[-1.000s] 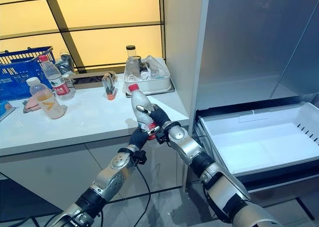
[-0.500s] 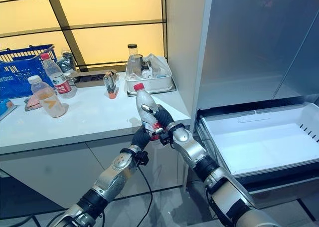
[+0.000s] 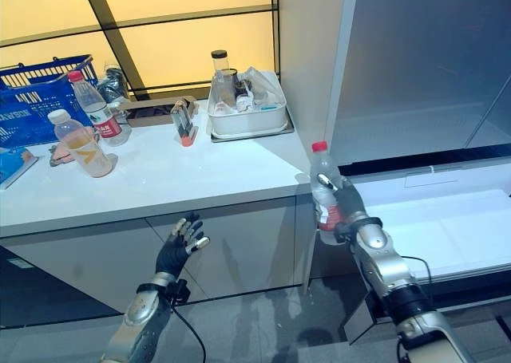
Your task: Take the drinks into the refrigerator
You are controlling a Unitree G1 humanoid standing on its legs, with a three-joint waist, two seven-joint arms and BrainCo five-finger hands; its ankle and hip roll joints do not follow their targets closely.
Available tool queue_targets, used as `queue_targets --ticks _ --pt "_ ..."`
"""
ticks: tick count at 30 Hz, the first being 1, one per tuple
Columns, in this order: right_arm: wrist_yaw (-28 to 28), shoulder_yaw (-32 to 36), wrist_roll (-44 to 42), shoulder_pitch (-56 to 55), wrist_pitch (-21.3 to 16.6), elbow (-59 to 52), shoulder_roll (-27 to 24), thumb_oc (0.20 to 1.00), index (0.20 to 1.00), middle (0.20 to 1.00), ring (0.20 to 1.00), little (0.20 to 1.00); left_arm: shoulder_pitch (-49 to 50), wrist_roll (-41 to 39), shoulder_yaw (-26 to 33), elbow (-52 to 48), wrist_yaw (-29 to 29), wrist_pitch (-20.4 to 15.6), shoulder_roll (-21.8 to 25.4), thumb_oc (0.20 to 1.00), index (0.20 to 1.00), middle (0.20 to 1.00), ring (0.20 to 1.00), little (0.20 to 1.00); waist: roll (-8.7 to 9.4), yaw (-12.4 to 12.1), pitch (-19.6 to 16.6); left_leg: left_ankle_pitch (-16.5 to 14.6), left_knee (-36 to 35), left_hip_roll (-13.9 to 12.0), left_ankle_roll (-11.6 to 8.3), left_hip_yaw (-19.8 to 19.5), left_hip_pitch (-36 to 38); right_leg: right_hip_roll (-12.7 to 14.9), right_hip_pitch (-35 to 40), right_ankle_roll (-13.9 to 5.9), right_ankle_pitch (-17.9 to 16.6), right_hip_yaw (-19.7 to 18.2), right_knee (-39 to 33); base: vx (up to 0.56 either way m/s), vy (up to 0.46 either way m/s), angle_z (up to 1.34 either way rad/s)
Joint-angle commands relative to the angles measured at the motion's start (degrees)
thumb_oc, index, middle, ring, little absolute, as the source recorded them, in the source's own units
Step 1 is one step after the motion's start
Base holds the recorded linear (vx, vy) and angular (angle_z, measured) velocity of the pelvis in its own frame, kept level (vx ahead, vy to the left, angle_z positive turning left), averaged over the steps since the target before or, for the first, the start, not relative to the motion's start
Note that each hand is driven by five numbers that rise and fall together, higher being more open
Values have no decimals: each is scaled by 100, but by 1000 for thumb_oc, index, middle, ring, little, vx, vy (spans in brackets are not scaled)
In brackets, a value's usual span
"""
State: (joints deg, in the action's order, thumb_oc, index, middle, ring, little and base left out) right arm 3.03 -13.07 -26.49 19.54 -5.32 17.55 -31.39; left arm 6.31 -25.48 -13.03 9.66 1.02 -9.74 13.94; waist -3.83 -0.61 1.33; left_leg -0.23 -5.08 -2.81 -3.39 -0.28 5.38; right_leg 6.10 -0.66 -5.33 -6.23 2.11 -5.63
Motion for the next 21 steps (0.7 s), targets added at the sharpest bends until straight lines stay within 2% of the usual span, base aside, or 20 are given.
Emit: queue_targets --ticks 1,13,16,21 --pt "20 663 -375 774 -868 -598 247 200 200 200 200 200 -298 413 -348 222 -181 -212 346 1000 1000 1000 1000 1000 553 65 -329 -276 153 265 234 -60 -215 172 290 -181 454 -82 120 0 0 0" --pt "10 1202 -792 595 -1080 -1063 -164 200 200 200 200 200 -479 1786 -609 2443 39 -24 69 1000 1000 1000 1000 1000 573 176 -290 -294 178 253 231 -23 -221 147 244 -187 445 -121 140 0 0 0" --pt "105 1444 -680 518 -1107 -1148 -451 200 200 200 200 200 -466 2100 -546 3260 124 96 -52 1000 1000 1000 1000 1000 576 220 -293 -293 173 247 224 -5 -226 136 224 -190 447 -131 140 0 0 0" --pt "262 1794 -305 329 -974 -827 -1031 200 200 200 200 200 -413 2056 -403 3588 59 55 -66 1000 1000 1000 1000 1000 582 259 -267 -292 168 241 210 -2 -238 125 199 -194 452 -135 152 0 0 0"
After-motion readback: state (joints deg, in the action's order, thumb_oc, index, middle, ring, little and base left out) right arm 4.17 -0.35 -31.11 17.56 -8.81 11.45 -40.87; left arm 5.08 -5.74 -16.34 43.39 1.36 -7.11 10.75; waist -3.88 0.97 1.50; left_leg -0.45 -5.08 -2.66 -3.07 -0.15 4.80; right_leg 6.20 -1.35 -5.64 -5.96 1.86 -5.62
